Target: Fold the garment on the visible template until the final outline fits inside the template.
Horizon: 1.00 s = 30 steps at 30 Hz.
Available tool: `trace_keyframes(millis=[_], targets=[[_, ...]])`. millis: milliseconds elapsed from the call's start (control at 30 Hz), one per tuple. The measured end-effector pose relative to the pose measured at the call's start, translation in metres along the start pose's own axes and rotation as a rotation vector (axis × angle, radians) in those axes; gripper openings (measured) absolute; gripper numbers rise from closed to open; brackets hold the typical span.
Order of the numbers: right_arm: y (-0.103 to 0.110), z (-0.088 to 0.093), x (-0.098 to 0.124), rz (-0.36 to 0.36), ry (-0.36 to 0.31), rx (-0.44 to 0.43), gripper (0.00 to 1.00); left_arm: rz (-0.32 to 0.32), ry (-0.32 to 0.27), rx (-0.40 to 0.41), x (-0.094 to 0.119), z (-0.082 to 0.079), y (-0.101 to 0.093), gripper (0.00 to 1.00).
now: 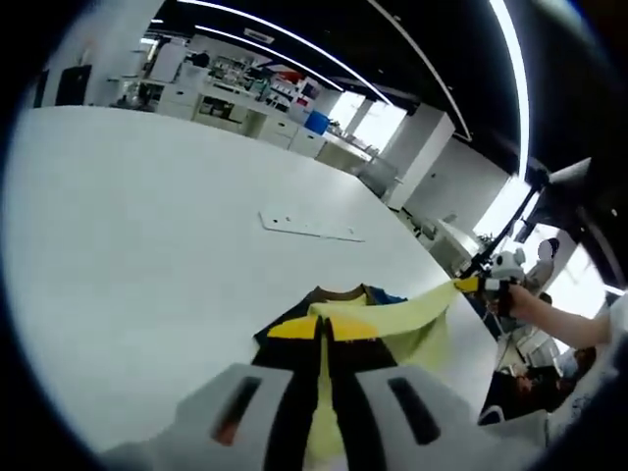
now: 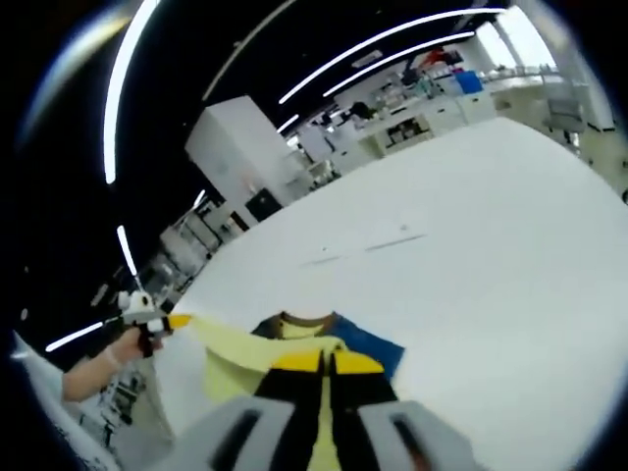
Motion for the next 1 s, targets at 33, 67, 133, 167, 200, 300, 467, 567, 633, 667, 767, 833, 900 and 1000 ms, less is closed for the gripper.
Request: trace_keyframes(millis=[33, 67, 133, 167, 200, 300, 467, 567, 633, 667, 767, 833, 900, 1000], targets=[[-0.003, 0.0, -0.002, 0.005, 0.004, -0.002, 0.0, -0.004, 0.006, -0.001, -0.003, 0.002, 0.004, 0.0], [-0.007, 0.0, -0.006, 0.01, 0.01, -0.003, 0.0, -0.007, 0.022, 0.006, -0.008, 0.005, 0.009, 0.0], [-0.012, 0.001, -0.01, 0.023, 0.023, 0.004, 0.0, -0.013, 0.03, -0.002, -0.013, 0.008, 0.015, 0.0], [-0.015, 0.003, -0.014, 0.032, 0.031, 0.012, 0.0, -0.018, 0.042, 0.004, -0.018, 0.011, 0.018, 0.0], [-0.016, 0.005, -0.016, 0.036, 0.035, 0.013, 0.0, -0.026, 0.051, 0.002, -0.021, 0.015, 0.022, 0.0], [-0.02, 0.009, -0.023, 0.05, 0.056, 0.025, 0.0, -0.036, 0.072, 0.018, -0.026, 0.026, 0.019, 0.0], [-0.03, 0.018, -0.032, 0.075, 0.085, 0.023, 0.0, -0.047, 0.101, 0.025, -0.034, 0.038, 0.029, 0.0], [-0.035, 0.023, -0.033, 0.092, 0.093, 0.009, 0.0, -0.055, 0.121, 0.034, -0.037, 0.047, 0.034, 0.0], [-0.038, 0.025, -0.033, 0.099, 0.096, -0.003, 0.0, -0.059, 0.134, 0.038, -0.038, 0.052, 0.036, 0.0], [-0.042, 0.027, -0.035, 0.102, 0.096, -0.013, 0.0, -0.061, 0.138, 0.039, -0.038, 0.054, 0.036, 0.0], [-0.042, 0.029, -0.035, 0.105, 0.099, -0.029, 0.0, -0.063, 0.15, 0.046, -0.041, 0.059, 0.038, 0.0], [-0.04, 0.032, -0.036, 0.109, 0.104, -0.028, 0.0, -0.067, 0.157, 0.049, -0.043, 0.062, 0.038, 0.0], [-0.042, 0.033, -0.037, 0.114, 0.108, -0.025, 0.0, -0.068, 0.169, 0.043, -0.045, 0.066, 0.039, 0.0], [-0.045, 0.033, -0.038, 0.117, 0.111, -0.023, 0.0, -0.069, 0.167, 0.044, -0.045, 0.065, 0.038, 0.0]])
Point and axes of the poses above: the point that each gripper's makers call its tool centre point, and the gripper's own axes: x roughly backward along the fingers, y roughly to its left, z roughly out of its underside, the point moved 7 cm from there along x, roughly backward along the fingers, and after that the axes turned 15 degrees about -x, right-handed, at the moved point
